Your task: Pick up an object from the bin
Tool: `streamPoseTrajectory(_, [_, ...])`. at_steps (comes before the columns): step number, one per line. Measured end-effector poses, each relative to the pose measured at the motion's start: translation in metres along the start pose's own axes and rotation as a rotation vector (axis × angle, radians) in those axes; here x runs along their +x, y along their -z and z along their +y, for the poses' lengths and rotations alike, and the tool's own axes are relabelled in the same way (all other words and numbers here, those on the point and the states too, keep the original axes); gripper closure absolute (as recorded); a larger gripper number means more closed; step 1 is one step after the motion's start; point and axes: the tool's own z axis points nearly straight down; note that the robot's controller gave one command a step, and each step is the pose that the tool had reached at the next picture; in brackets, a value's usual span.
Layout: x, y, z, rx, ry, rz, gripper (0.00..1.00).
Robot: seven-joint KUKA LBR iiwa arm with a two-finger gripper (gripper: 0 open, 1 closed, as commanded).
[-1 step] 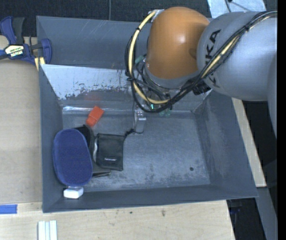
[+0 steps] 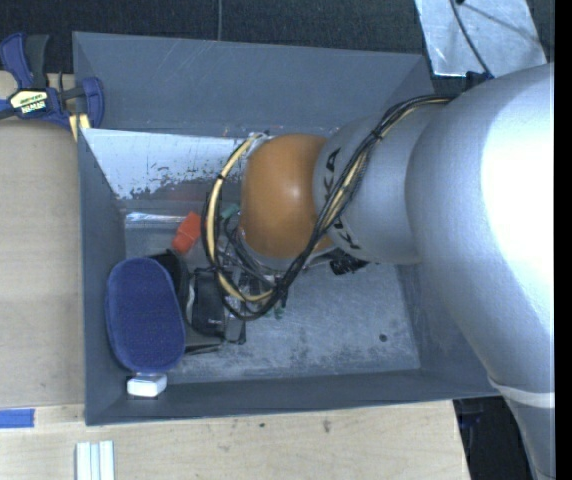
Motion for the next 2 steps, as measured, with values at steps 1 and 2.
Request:
streamPoseTrajectory(1, [0.0089,0.0349,0.0015,-0.003,-0.395,-0.009,0.00])
streamPoseTrajectory(2, [0.0157,0.0395,0.0006,-0.001,-0.431,-0.004,0.00])
